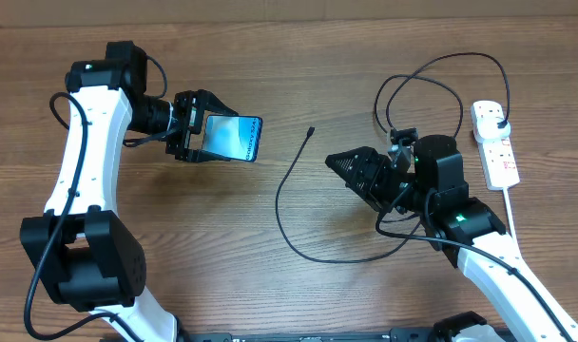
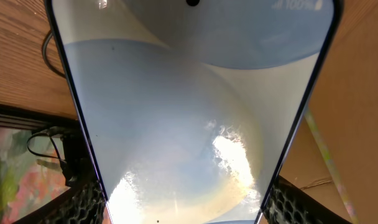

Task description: Plug charger to phone and switch on socket

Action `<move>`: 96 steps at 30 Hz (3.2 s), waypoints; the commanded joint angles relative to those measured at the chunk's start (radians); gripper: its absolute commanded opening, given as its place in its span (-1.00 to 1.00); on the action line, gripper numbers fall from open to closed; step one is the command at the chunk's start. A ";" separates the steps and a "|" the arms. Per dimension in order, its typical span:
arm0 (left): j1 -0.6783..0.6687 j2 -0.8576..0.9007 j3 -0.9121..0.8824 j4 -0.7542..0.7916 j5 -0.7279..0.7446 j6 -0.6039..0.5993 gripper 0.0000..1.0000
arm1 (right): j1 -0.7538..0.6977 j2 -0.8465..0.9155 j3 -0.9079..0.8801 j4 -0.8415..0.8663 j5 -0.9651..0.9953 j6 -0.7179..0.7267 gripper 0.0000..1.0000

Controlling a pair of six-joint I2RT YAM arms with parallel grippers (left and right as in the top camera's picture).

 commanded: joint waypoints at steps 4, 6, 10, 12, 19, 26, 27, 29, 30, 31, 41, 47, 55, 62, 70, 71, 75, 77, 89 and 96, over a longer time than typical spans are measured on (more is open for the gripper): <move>-0.006 -0.021 0.018 0.001 0.023 -0.013 0.22 | 0.006 0.003 0.023 0.002 0.010 -0.011 0.74; -0.006 -0.021 0.018 0.001 0.023 -0.013 0.22 | 0.006 0.003 0.023 0.002 0.010 -0.011 0.74; -0.006 -0.021 0.018 0.001 0.023 -0.013 0.22 | 0.006 0.003 0.023 0.002 0.010 -0.011 0.74; -0.006 -0.021 0.018 0.001 0.022 -0.013 0.22 | 0.006 0.003 0.023 0.002 0.010 -0.011 0.74; -0.006 -0.021 0.018 0.005 0.009 -0.013 0.22 | 0.006 0.003 0.023 -0.010 0.010 -0.011 0.74; -0.006 -0.021 0.018 0.004 -0.010 -0.014 0.23 | 0.006 0.003 0.023 -0.008 0.010 -0.011 0.74; -0.006 -0.021 0.018 0.004 -0.011 -0.016 0.23 | 0.006 0.003 0.023 -0.009 0.010 -0.011 0.74; -0.006 -0.021 0.018 0.004 -0.011 -0.016 0.22 | 0.006 0.003 0.023 -0.009 0.010 -0.011 0.75; -0.006 -0.021 0.018 0.004 -0.011 -0.016 0.22 | 0.006 0.003 0.023 -0.009 0.010 -0.011 0.74; -0.006 -0.021 0.018 0.004 -0.011 -0.016 0.22 | 0.006 0.003 0.023 -0.008 0.010 -0.011 0.74; -0.006 -0.021 0.018 0.004 -0.021 -0.017 0.22 | 0.006 0.003 0.023 -0.008 0.010 -0.011 0.74; -0.006 -0.021 0.018 0.004 -0.021 -0.017 0.22 | 0.006 0.003 0.023 -0.008 0.010 -0.011 0.75; -0.006 -0.021 0.018 0.004 -0.021 -0.017 0.22 | 0.006 0.003 0.023 -0.009 0.010 -0.011 0.75; -0.006 -0.021 0.018 0.004 -0.022 -0.017 0.22 | 0.006 0.003 0.023 -0.009 0.010 -0.011 0.75; -0.006 -0.021 0.018 0.004 -0.022 -0.017 0.22 | 0.006 0.003 0.023 -0.009 0.010 -0.011 0.75; -0.006 -0.021 0.018 0.004 -0.022 -0.016 0.23 | 0.006 0.003 0.023 -0.008 0.010 -0.011 0.75; -0.006 -0.021 0.018 0.004 -0.022 -0.017 0.22 | 0.006 0.003 0.023 -0.009 0.010 -0.011 0.75; -0.006 -0.021 0.018 0.004 -0.022 -0.017 0.22 | 0.006 0.003 0.023 -0.009 0.010 -0.011 0.75; -0.006 -0.021 0.018 0.009 -0.126 -0.045 0.25 | 0.006 0.003 0.023 0.009 0.010 -0.009 0.75; -0.008 -0.021 0.018 0.032 -0.229 -0.119 0.23 | 0.006 0.003 0.023 0.114 0.002 0.051 0.74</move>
